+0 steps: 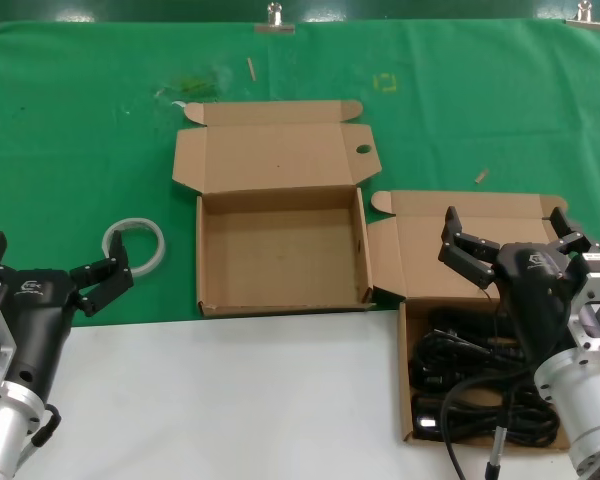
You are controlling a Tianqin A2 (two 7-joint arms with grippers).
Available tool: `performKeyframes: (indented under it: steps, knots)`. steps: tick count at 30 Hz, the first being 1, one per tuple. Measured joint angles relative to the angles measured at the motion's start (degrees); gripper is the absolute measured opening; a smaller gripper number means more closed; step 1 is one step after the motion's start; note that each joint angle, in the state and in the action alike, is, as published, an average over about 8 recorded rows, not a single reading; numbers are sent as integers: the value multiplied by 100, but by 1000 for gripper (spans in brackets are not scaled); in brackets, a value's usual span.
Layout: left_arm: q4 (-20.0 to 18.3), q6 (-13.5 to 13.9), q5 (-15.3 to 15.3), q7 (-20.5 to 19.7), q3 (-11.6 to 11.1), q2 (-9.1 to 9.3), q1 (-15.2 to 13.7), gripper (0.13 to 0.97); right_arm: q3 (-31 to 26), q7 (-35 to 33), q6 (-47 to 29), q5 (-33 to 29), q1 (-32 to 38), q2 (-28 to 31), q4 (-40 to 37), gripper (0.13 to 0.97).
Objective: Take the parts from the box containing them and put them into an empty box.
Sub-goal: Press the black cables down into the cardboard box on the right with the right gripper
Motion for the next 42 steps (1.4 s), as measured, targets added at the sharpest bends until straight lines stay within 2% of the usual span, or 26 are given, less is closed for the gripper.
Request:
performKeyframes:
  steps: [17, 23, 31, 38, 42]
  knots:
    - [0, 0, 0, 0, 0, 0, 0, 965, -11, -2, 16, 10, -2, 0, 0, 966]
    - [0, 0, 0, 0, 0, 0, 0, 965, -240, -82, 320, 240, -40, -3, -10, 966]
    - [0, 0, 0, 0, 0, 0, 0, 965, -909, -641, 1109, 1135, -71, -5, -10, 966]
    - [0, 0, 0, 0, 0, 0, 0, 965, -1692, -2010, 2303, 2507, -16, -5, 178, 966]
    - [0, 0, 0, 0, 0, 0, 0, 965, -1919, -2821, 2933, 3133, -52, -5, 352, 966]
